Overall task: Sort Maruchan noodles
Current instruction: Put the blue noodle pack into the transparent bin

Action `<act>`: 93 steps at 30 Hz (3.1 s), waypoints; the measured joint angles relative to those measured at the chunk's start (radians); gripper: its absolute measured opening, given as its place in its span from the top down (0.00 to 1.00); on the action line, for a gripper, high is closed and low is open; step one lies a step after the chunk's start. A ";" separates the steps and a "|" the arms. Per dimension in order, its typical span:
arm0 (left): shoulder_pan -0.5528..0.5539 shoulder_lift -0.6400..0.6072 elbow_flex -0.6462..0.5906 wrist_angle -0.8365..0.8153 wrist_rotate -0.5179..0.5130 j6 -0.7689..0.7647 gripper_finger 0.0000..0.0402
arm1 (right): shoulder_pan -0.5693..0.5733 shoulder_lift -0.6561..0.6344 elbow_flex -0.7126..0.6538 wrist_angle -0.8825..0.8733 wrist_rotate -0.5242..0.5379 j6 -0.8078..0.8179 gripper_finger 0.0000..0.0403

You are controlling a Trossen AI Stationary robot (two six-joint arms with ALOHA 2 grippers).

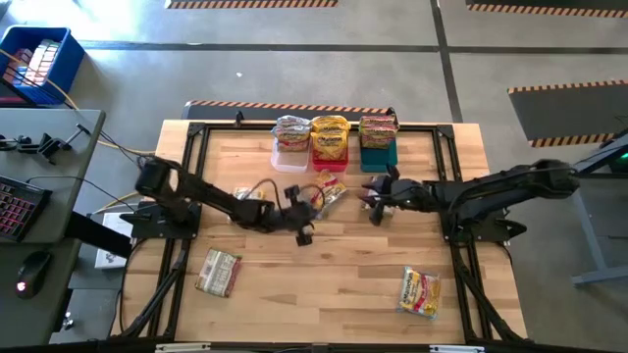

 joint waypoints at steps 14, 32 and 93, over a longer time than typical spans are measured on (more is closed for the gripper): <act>0.256 -0.045 -0.001 -0.235 0.023 -0.124 1.00 | -0.086 0.457 0.112 0.366 -0.059 0.001 0.97; 0.086 0.037 0.000 -0.008 0.431 -0.111 1.00 | -0.140 0.486 0.140 0.333 -0.045 0.111 0.99; 0.346 0.104 -0.001 0.008 0.954 -0.330 0.58 | -0.031 0.718 0.309 0.403 -0.504 -0.357 1.00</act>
